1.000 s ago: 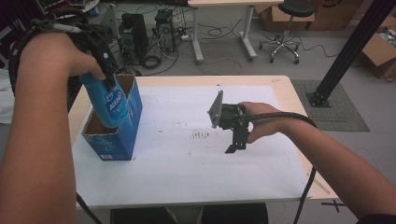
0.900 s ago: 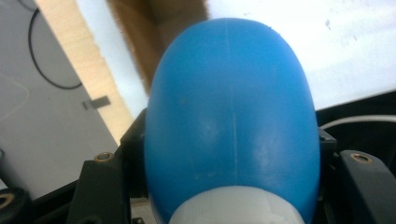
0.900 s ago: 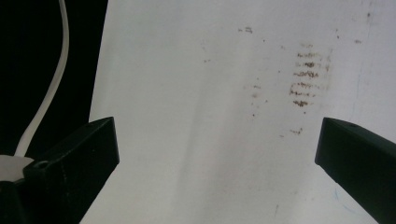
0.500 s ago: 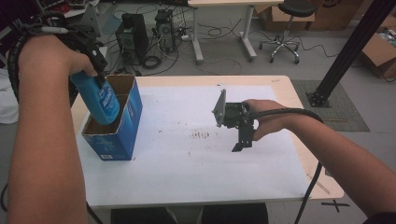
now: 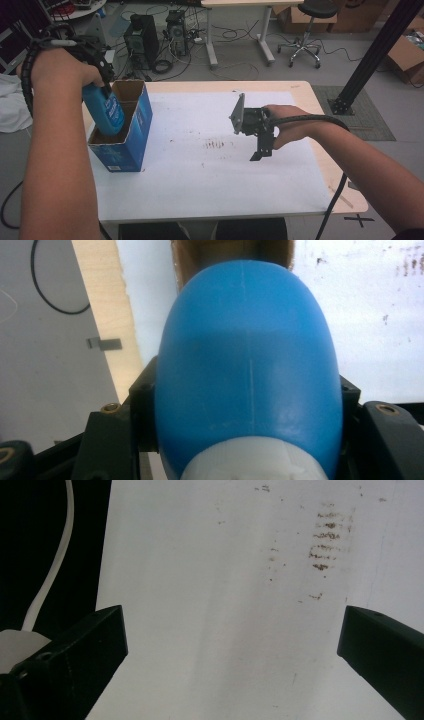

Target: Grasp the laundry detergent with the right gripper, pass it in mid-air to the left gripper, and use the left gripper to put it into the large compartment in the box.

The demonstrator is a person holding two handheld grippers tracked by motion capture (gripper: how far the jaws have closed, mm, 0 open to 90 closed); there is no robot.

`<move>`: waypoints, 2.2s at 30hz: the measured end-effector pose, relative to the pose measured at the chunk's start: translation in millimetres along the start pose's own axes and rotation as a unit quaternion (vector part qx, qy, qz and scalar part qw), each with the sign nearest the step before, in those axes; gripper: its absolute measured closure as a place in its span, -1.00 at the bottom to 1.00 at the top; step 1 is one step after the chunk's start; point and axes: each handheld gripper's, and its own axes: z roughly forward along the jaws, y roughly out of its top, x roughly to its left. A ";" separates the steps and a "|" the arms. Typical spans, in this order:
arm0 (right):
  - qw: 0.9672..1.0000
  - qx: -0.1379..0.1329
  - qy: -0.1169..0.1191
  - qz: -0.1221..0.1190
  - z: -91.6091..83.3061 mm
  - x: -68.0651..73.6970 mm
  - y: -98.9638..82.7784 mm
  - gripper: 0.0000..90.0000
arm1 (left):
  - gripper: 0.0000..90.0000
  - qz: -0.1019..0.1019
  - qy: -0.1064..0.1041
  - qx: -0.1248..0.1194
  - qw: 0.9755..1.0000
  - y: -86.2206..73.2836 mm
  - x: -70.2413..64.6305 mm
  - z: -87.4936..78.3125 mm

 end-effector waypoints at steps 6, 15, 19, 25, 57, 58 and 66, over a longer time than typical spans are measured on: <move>1.000 -0.001 -0.001 0.002 -0.9 0.9 -0.8 -1.00 | -0.14 0.002 -0.002 -0.005 1.000 4.5 1.8 23.1; 1.000 -0.001 -0.002 0.002 -1.8 2.9 -1.0 -1.00 | -0.14 0.003 -0.010 0.009 1.000 9.8 -4.1 60.7; 1.000 -0.002 -0.002 0.004 -1.0 2.3 -2.5 -1.00 | -0.14 0.002 -0.010 0.012 1.000 10.9 -4.6 76.4; 1.000 -0.003 -0.003 0.002 -0.6 2.4 -2.6 -1.00 | -0.14 0.004 -0.004 0.018 1.000 13.2 -5.1 97.0; 1.000 0.006 0.003 0.010 1.4 5.5 -9.5 -1.00 | -0.14 0.006 -0.006 0.028 1.000 22.3 -0.6 146.1; 1.000 0.004 0.003 0.012 1.0 5.4 -10.0 -1.00 | -0.14 0.003 -0.005 0.028 1.000 22.7 -0.9 146.3; 1.000 0.003 0.001 0.010 0.3 5.3 -9.3 -1.00 | -0.15 0.002 -0.004 0.023 1.000 21.5 -2.3 146.6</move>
